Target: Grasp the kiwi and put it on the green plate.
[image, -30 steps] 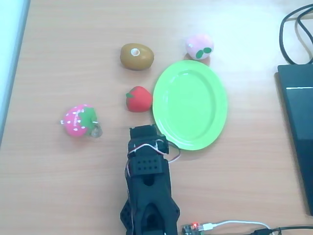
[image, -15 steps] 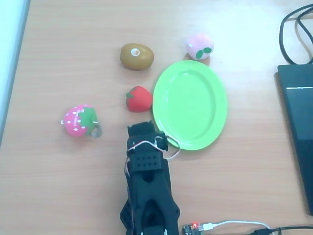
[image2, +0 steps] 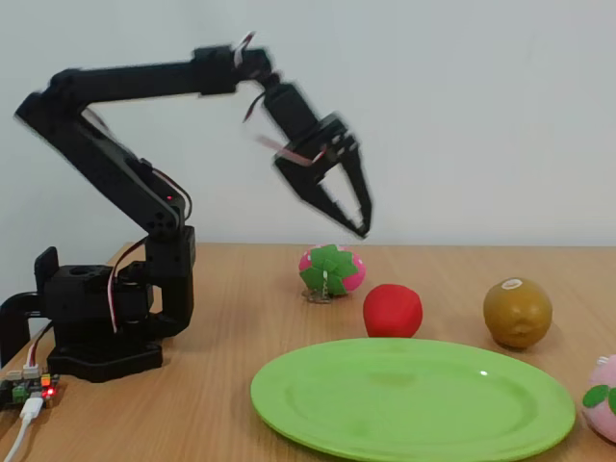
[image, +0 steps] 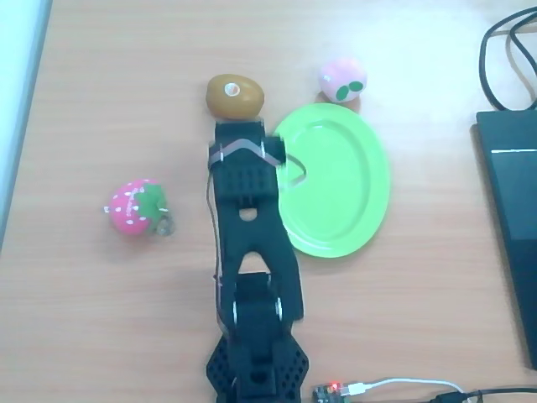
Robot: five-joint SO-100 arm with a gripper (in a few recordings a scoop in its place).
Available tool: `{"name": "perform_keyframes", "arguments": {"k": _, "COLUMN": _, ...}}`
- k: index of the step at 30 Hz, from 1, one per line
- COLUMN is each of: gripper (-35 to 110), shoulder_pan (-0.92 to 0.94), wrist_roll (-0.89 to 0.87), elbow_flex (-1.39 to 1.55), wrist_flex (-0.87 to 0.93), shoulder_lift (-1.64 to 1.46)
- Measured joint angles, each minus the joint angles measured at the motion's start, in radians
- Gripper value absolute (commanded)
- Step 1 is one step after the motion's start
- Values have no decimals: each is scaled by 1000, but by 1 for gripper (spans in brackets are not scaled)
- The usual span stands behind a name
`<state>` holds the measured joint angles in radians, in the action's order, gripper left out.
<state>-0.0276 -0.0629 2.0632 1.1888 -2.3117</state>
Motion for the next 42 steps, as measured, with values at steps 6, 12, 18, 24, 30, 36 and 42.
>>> {"name": "perform_keyframes", "arguments": {"k": 6, "gripper": -8, "shoulder_pan": 14, "wrist_roll": -63, "elbow_flex": -221, "wrist_flex": 100, "shoulder_lift": 236}}
{"name": "perform_keyframes", "arguments": {"k": 12, "gripper": -5, "shoulder_pan": 54, "wrist_roll": -95, "elbow_flex": -302, "wrist_flex": 146, "shoulder_lift": 420}}
{"name": "perform_keyframes", "arguments": {"k": 18, "gripper": 1, "shoulder_pan": 52, "wrist_roll": -149, "elbow_flex": -413, "wrist_flex": 152, "shoulder_lift": 601}}
{"name": "perform_keyframes", "arguments": {"k": 24, "gripper": 13, "shoulder_pan": 23, "wrist_roll": -189, "elbow_flex": -594, "wrist_flex": 103, "shoulder_lift": 729}}
{"name": "perform_keyframes", "arguments": {"k": 30, "gripper": 26, "shoulder_pan": -23, "wrist_roll": -189, "elbow_flex": -733, "wrist_flex": 77, "shoulder_lift": 784}}
{"name": "perform_keyframes", "arguments": {"k": 36, "gripper": 27, "shoulder_pan": -15, "wrist_roll": -213, "elbow_flex": -769, "wrist_flex": 61, "shoulder_lift": 841}}
{"name": "perform_keyframes", "arguments": {"k": 42, "gripper": 34, "shoulder_pan": -12, "wrist_roll": -261, "elbow_flex": -842, "wrist_flex": 61, "shoulder_lift": 959}}
